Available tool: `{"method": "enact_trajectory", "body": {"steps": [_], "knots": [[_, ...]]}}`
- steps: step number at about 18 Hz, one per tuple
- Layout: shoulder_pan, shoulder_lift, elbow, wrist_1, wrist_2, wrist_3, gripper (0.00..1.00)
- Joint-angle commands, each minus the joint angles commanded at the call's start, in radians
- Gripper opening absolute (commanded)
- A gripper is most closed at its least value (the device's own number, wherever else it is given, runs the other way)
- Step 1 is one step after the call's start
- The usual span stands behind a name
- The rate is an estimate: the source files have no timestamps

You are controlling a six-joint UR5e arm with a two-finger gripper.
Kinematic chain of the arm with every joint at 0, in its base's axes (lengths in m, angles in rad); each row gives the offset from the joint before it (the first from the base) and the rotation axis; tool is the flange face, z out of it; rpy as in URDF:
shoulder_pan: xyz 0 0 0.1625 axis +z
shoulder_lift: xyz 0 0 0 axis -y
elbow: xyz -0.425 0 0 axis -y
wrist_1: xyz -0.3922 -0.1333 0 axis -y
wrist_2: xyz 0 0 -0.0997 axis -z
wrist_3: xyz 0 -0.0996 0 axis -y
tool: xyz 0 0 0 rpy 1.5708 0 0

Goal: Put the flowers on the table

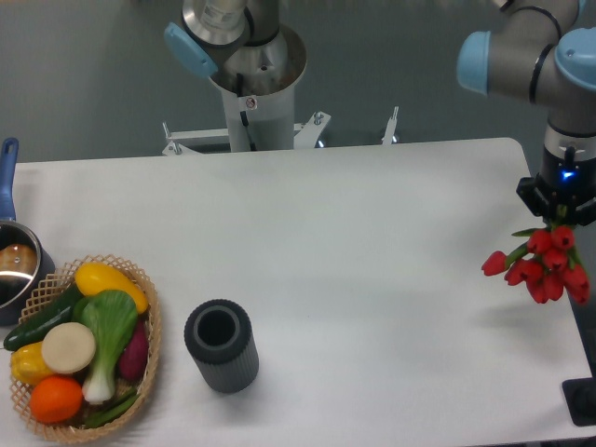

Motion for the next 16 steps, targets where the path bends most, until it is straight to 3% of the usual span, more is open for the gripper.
{"method": "enact_trajectory", "body": {"steps": [6, 16], "knots": [[-0.017, 0.006, -0.003, -0.024, -0.003, -0.026, 0.0], [-0.164, 0.005, -0.067, -0.011, 0.023, -0.147, 0.0]]}}
